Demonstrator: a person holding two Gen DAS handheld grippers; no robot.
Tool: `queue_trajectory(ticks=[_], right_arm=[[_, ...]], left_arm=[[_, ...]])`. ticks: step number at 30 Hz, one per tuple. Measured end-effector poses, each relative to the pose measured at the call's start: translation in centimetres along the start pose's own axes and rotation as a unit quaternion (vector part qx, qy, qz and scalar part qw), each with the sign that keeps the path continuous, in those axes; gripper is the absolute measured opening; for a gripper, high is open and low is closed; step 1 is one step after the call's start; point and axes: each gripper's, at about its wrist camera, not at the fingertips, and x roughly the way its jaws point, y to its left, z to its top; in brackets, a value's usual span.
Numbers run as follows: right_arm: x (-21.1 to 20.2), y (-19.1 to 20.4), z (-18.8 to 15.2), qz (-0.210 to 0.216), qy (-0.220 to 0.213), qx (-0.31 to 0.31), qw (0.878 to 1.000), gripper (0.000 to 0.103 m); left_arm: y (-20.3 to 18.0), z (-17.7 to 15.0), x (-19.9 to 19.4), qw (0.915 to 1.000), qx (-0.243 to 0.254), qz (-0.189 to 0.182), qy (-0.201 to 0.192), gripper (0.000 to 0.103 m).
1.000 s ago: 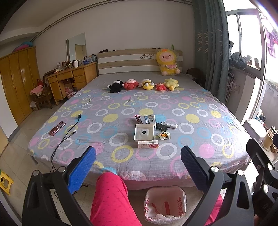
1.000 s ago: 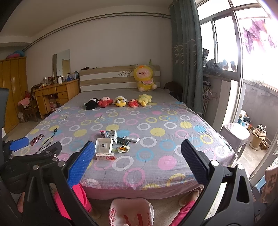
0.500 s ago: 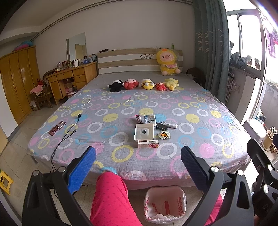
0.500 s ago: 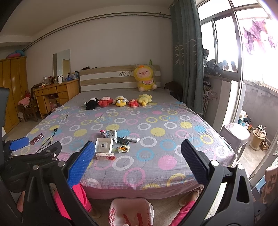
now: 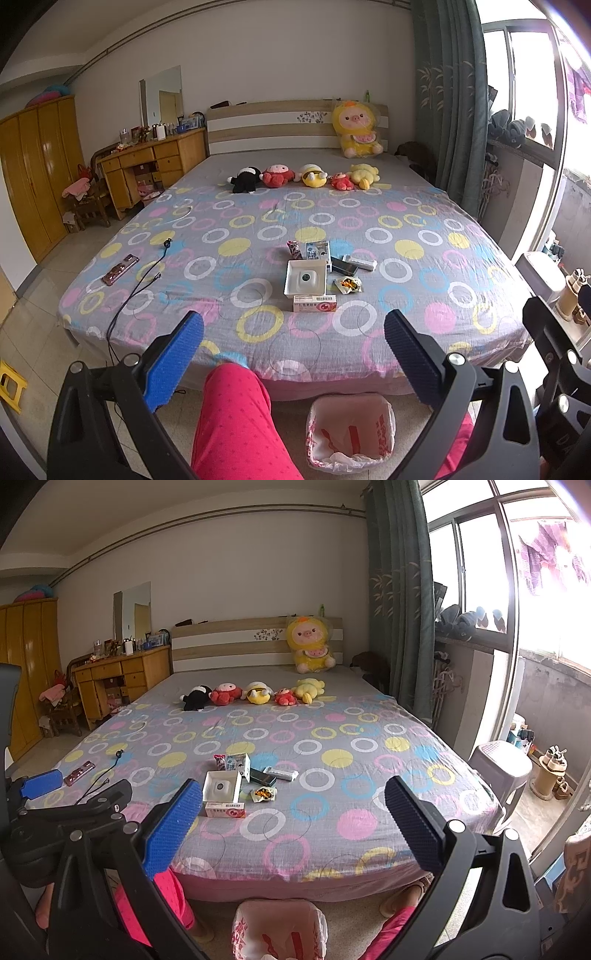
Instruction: Collect trash
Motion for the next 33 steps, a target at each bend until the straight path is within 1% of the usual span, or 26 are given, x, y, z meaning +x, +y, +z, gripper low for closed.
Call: queue_trajectory(ticks=[4,6,8,11,15,18,20,21,23,26,29,33], right_arm=[[0.3,0.3,-0.2,0.008,0.004,-0.004,1.000,0.097],[0.7,0.3,0.2,0.016,0.006,-0.008,1.000,0.097],[1.4,0.3,0.6,0.026,0.009,-0.016,1.000,0.097],[2.7,0.0,1.4,0.029,0.009,-0.030,0.999,0.097],[4.6,-0.6,2.3,0.054,0.022,-0.029,0.998,0.097],[6.5,-0.7,2.7,0.067,0.034,-0.039,0.996,0.097],[8.3,-0.7,3.0,0.073,0.046,-0.046,0.995,0.097],[9.0,-0.6,3.0,0.075,0.051,-0.050,0.995,0.097],[10.8,-0.4,3.1,0.079,0.068,-0.066,0.992,0.097],[12.9,-0.5,2.9,0.084,0.088,-0.071,0.990,0.097],[15.3,-0.7,3.0,0.084,0.107,-0.072,0.988,0.097],[18.2,-0.3,3.2,0.074,0.118,-0.098,0.985,0.097]], left_arm=[[0.2,0.1,0.5,0.9999,-0.003,-0.011,0.012,0.096],[0.5,0.5,1.0,0.9996,-0.006,-0.021,0.020,0.096],[0.9,1.1,1.7,0.9993,-0.012,-0.023,0.026,0.096],[1.9,2.0,3.3,0.9986,-0.020,-0.027,0.041,0.096],[3.4,3.6,5.8,0.9970,-0.034,-0.030,0.063,0.096],[4.2,4.6,7.7,0.9961,-0.037,-0.031,0.074,0.096],[4.5,5.3,9.1,0.9959,-0.033,-0.025,0.081,0.096],[4.5,5.5,10.0,0.9954,-0.029,-0.028,0.088,0.096],[4.9,6.0,11.9,0.9930,-0.027,-0.042,0.107,0.096],[5.0,6.6,15.2,0.9878,-0.029,-0.060,0.141,0.096],[5.1,7.0,17.8,0.9853,-0.021,-0.060,0.159,0.096],[5.2,7.3,21.5,0.9818,-0.009,-0.055,0.182,0.096]])
